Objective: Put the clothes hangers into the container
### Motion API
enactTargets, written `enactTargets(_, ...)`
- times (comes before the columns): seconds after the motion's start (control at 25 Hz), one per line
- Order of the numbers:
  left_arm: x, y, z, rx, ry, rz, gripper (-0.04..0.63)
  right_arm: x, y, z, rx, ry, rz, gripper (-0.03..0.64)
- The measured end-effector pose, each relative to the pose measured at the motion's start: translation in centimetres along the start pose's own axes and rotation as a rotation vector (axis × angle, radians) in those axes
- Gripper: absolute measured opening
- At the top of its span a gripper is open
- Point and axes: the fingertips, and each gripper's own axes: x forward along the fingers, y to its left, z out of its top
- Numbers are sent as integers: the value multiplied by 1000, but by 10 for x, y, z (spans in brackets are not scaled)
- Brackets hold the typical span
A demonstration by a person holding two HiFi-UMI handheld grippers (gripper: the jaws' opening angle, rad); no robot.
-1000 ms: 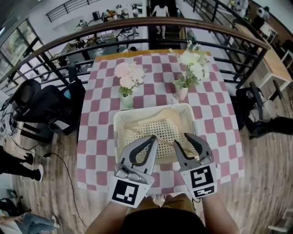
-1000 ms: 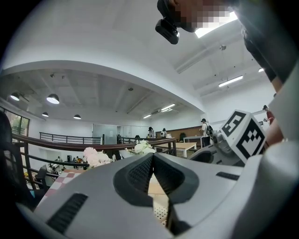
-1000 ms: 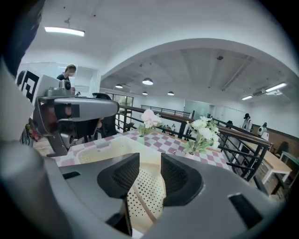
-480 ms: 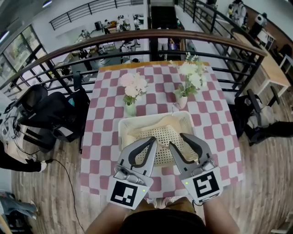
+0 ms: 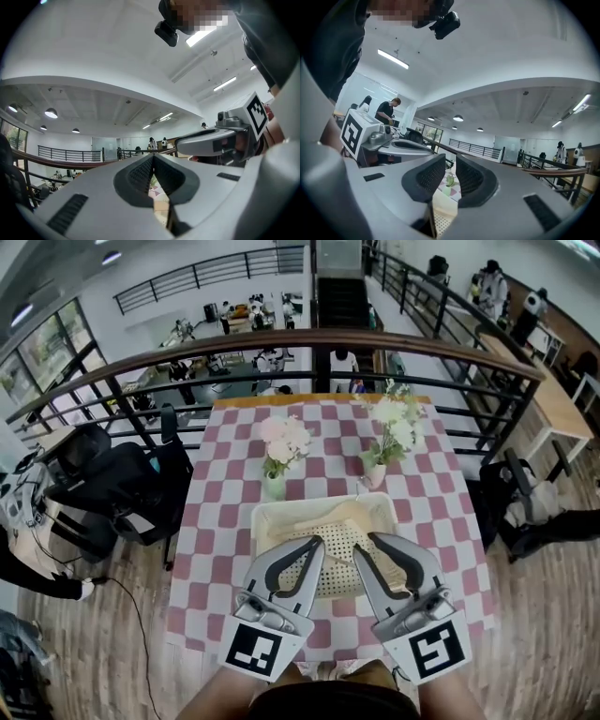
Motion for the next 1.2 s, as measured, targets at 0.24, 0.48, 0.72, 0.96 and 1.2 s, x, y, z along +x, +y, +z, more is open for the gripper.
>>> enactTargets(0.24, -6, 1, 6, 21, -4, 1, 8, -7, 9, 9, 2, -29, 32, 46)
enactTargets(0.48, -8, -3, 9, 26, -10, -4, 8, -12, 9, 13, 9, -51, 33, 32)
enactTargets(0.72, -10, -9, 9, 52, -7, -16, 8, -16, 3, 11, -22, -45, -23, 32)
enactTargets(0.96, -8, -12, 12, 60, -11, -26, 8, -17, 1, 11, -25, -36, -30, 32)
enactTargets(1.2, -10, -14, 10, 63, -6, -33, 8, -19, 5, 8, -40, -26, -28, 31)
